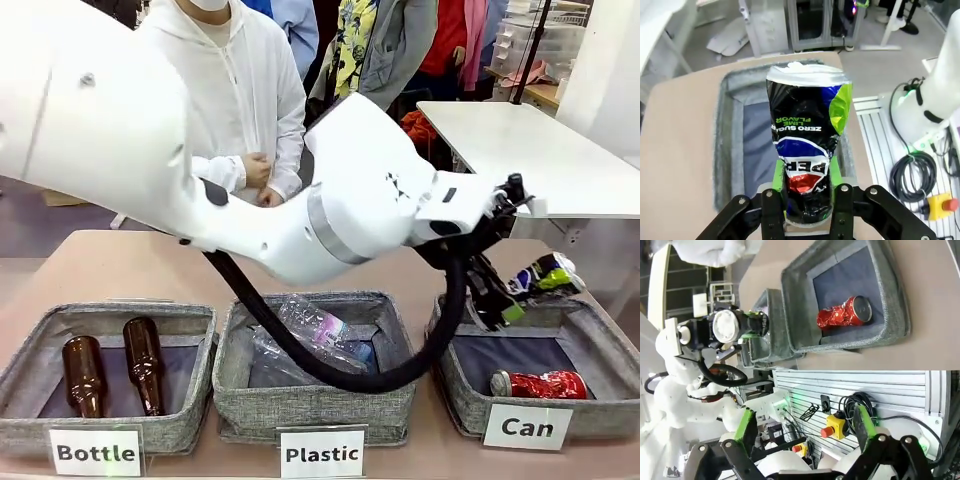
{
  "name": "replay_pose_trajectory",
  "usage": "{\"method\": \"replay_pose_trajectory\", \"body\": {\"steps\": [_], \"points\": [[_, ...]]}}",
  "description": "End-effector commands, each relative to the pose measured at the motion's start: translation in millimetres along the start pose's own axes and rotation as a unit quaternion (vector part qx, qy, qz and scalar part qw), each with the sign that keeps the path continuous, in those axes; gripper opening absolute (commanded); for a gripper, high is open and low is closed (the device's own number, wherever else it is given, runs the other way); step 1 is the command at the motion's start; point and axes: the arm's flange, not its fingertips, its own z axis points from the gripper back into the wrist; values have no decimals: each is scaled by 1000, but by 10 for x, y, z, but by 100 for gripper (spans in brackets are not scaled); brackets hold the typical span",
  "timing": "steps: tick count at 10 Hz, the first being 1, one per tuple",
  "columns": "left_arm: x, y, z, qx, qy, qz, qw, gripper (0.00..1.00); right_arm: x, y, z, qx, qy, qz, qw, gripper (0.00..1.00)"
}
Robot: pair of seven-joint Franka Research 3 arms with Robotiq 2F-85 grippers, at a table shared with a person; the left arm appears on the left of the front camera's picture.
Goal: Sort the can waste into the basket.
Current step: Pick up the can waste from the table and place it in the right Fabric basket.
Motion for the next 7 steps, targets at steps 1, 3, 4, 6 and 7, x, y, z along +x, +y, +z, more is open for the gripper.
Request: {"method": "replay_pose_trajectory", "body": {"steps": [1, 3, 4, 6, 7], "points": [[32, 84, -149, 6, 3, 10, 1000, 39, 56, 38, 26, 1, 0, -1, 1000, 100], [31, 121, -241, 11, 5, 14, 1000, 39, 56, 38, 26, 1, 0, -1, 1000, 100], [50, 121, -277, 7, 10, 16, 1000, 39, 56, 38, 26, 1, 0, -1, 1000, 100], [73, 90, -279, -9, 16, 18, 1000, 48, 56, 38, 26, 1, 0, -1, 1000, 100], [72, 77, -271, -13, 12, 19, 1000, 97, 56, 38, 26, 1, 0, -1, 1000, 100]]}}
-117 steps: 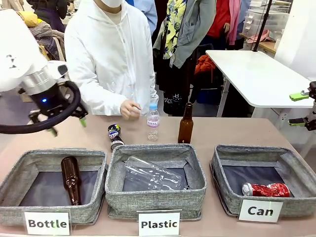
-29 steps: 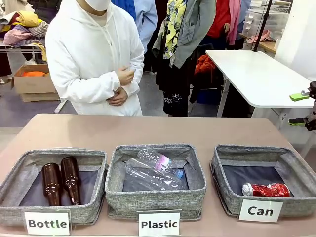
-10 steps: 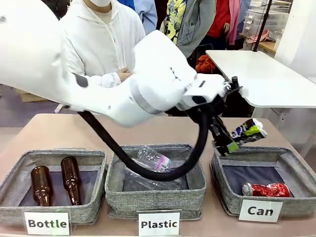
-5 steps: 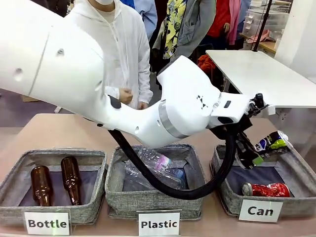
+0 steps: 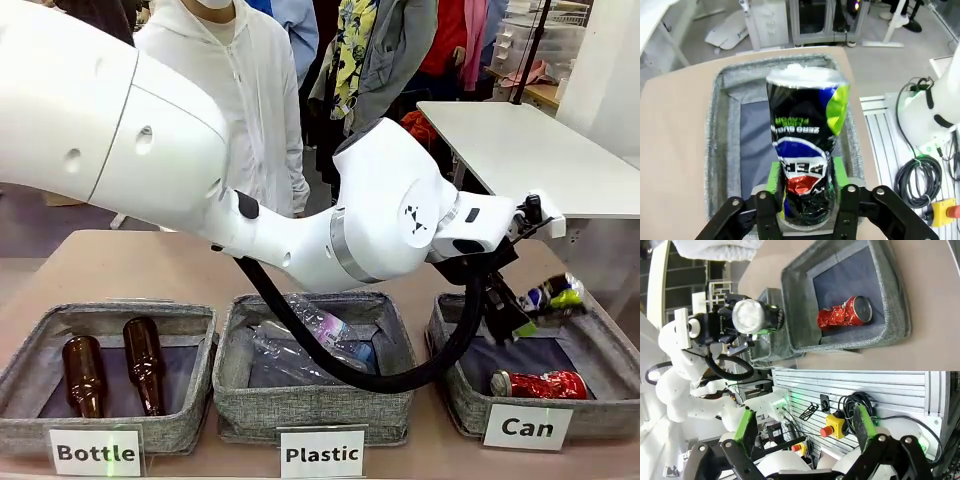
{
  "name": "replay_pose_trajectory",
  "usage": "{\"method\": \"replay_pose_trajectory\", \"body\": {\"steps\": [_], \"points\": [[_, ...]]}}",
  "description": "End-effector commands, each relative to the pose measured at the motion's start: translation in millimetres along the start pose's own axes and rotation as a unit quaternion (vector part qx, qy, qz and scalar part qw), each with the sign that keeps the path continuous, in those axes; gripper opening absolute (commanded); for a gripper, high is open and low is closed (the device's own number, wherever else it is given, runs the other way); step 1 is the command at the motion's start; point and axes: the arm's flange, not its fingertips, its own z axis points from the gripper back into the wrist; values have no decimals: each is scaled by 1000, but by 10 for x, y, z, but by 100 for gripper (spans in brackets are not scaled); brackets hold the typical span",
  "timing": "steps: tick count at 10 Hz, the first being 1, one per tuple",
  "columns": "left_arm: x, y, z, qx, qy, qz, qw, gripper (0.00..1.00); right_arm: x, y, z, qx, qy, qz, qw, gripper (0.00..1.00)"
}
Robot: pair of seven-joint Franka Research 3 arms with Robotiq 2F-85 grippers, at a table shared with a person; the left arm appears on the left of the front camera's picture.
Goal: Sort the can waste into the basket.
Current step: Pick up the can waste from the table and place it in the right Fabric basket.
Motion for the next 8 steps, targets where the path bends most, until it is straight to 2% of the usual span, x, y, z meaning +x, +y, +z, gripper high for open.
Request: {"method": "replay_pose_trajectory", "body": {"steps": [1, 6, 8], "points": [[61, 3, 62, -11, -4, 9, 1000, 100, 43, 30, 31, 2, -2, -2, 1000, 100], [97, -72, 370, -13, -32, 13, 999, 100, 43, 30, 31, 2, -2, -2, 1000, 100], [-123, -177, 740, -12, -16, 34, 999, 100, 43, 30, 31, 2, -2, -2, 1000, 100]]}}
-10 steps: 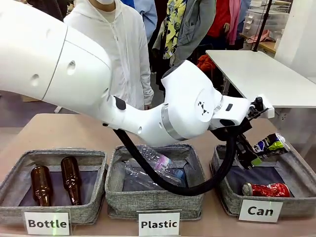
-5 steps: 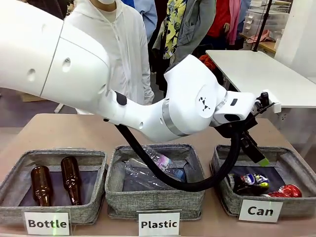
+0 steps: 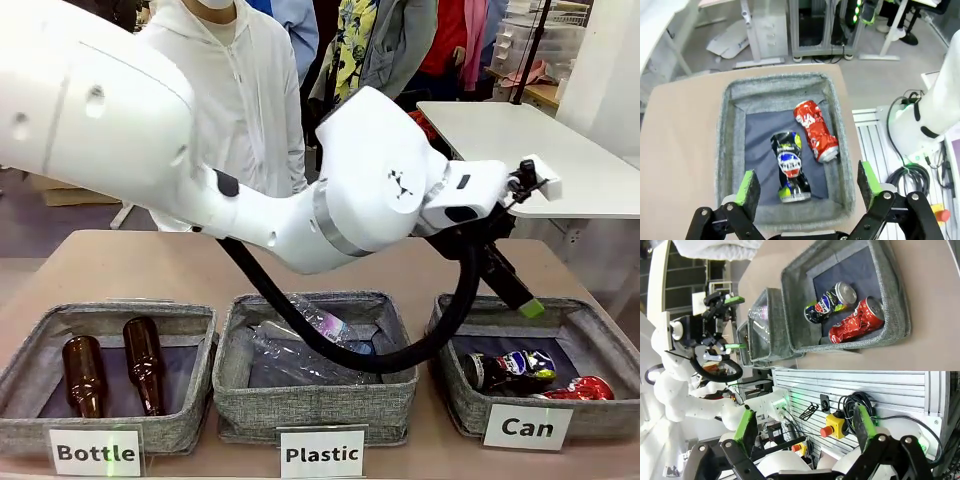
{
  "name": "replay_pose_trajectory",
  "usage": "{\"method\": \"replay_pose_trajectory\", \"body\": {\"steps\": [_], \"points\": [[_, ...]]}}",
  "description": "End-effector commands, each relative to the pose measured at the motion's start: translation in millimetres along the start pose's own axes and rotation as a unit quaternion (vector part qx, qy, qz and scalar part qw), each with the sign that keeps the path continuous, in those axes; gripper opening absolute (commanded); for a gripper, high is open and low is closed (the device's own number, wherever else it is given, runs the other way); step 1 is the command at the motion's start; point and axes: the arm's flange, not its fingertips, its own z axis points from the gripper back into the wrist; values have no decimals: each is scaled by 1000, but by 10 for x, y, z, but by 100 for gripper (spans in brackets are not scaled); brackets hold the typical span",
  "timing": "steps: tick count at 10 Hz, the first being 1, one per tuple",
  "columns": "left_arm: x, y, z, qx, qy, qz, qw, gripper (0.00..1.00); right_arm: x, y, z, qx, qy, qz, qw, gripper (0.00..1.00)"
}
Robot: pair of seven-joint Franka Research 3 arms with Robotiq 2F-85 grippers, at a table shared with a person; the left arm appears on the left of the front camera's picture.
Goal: Sort the can waste into the basket.
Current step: Pick up the can waste from the table and place it in the right Fabric basket.
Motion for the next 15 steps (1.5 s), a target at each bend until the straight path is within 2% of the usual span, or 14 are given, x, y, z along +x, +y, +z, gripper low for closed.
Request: {"method": "replay_pose_trajectory", "body": {"steps": [1, 2, 3, 5, 6, 8, 9, 11, 12, 13, 15], "points": [[-386, -257, 629, -40, 36, 48, 997, 100, 43, 31, 31, 2, -2, -2, 1000, 100], [-590, -339, 1059, -79, 55, 109, 989, 100, 0, 0, 0, 0, 0, 0, 1000, 100], [-724, -371, 1342, -86, 57, 141, 985, 100, 183, 142, -169, -1, -3, 24, 1000, 100], [-1072, -621, 2137, -115, 35, 220, 968, 100, 551, 472, -553, 16, 51, 73, 996, 100], [-1197, -644, 2427, -105, -7, 277, 955, 100, 726, 704, -810, 30, 64, 91, 993, 100], [-1693, -545, 2978, -160, -28, 371, 914, 100, 1017, 1159, -1439, 39, 99, 128, 986, 100], [-2032, -488, 3280, -171, -50, 408, 896, 100, 1113, 1308, -1730, 39, 89, 130, 987, 100], [-2712, -427, 3880, -167, -152, 469, 854, 100, 1200, 1507, -2161, 97, 144, 128, 977, 100], [-3051, -425, 4173, -146, -216, 487, 834, 100, 1250, 1539, -2324, 136, 160, 102, 972, 100], [-3320, -388, 4399, -129, -260, 508, 811, 100, 1316, 1510, -2433, 164, 178, 65, 968, 100], [-3875, -264, 4707, -78, -300, 576, 756, 100, 1400, 1368, -2483, 238, 272, 21, 932, 100]]}}
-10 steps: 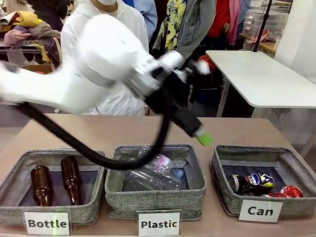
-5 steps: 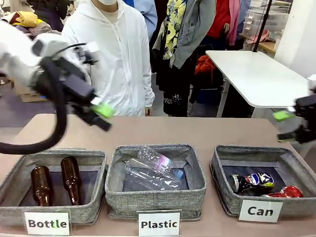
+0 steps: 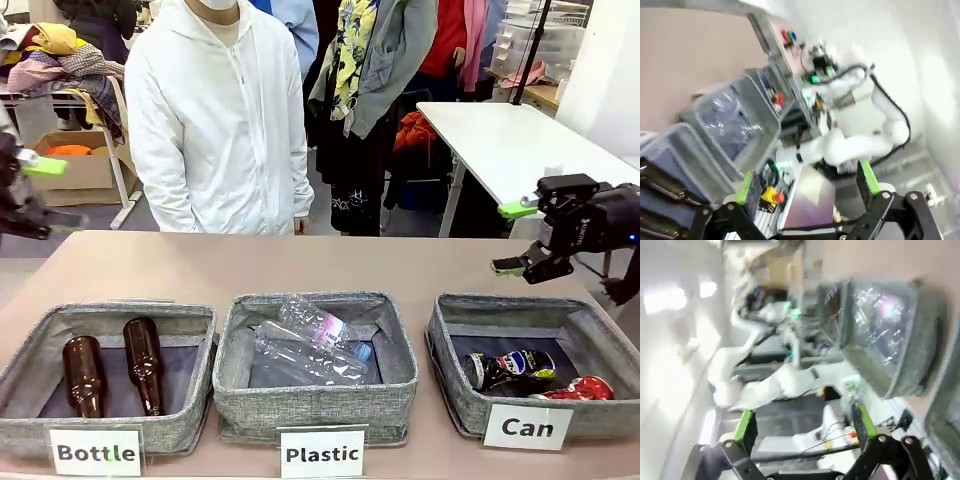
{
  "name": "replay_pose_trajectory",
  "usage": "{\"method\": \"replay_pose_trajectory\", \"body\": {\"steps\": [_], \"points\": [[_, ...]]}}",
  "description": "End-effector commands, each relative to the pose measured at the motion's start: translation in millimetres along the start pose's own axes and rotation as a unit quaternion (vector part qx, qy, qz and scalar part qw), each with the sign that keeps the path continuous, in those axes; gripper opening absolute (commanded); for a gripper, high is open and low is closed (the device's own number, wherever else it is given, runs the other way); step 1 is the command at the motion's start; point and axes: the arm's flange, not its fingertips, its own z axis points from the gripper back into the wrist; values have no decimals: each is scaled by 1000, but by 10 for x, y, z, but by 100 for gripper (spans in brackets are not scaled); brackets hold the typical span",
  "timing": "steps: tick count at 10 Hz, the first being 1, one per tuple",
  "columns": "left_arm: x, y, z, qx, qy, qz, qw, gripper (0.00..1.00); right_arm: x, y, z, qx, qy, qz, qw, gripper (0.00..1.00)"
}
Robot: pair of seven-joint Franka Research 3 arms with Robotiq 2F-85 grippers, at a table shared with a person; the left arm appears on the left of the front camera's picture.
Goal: Sort the can waste into the basket.
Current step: Pick up the can waste from the table and place it in the right Fabric basket.
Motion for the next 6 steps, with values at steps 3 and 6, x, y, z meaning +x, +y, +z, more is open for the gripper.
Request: {"method": "replay_pose_trajectory", "body": {"steps": [3, 6], "points": [[25, 681, 594, -8, -124, 129, 984, 100, 85, -178, 212, 17, -14, -24, 999, 100], [-20, 419, 449, 11, -76, 67, 995, 100, 48, -186, 95, 39, 24, -31, 999, 100]]}}
